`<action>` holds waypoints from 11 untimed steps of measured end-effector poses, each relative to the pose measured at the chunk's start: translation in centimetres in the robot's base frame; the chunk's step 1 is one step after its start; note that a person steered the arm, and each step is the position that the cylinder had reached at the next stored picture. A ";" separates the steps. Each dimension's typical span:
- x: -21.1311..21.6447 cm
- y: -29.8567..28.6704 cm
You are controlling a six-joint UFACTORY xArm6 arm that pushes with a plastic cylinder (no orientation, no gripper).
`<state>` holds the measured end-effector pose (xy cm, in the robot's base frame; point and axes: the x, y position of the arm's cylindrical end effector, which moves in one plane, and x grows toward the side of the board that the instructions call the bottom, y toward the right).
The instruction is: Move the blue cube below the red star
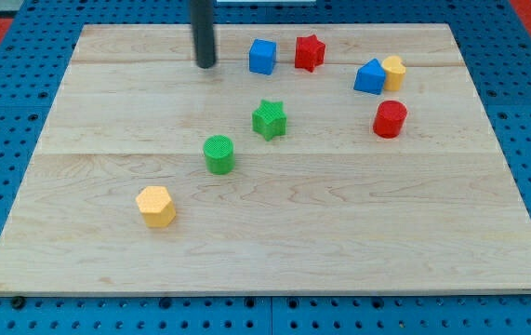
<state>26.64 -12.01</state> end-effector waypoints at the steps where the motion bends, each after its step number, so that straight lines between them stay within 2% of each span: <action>1: -2.7 -1.9; 2: -4.9 4.1; 3: -4.5 7.6; 5: -0.5 12.0; 7: 1.8 12.1; 8: 1.5 8.6; 10: 2.8 12.0; 11: 3.0 10.4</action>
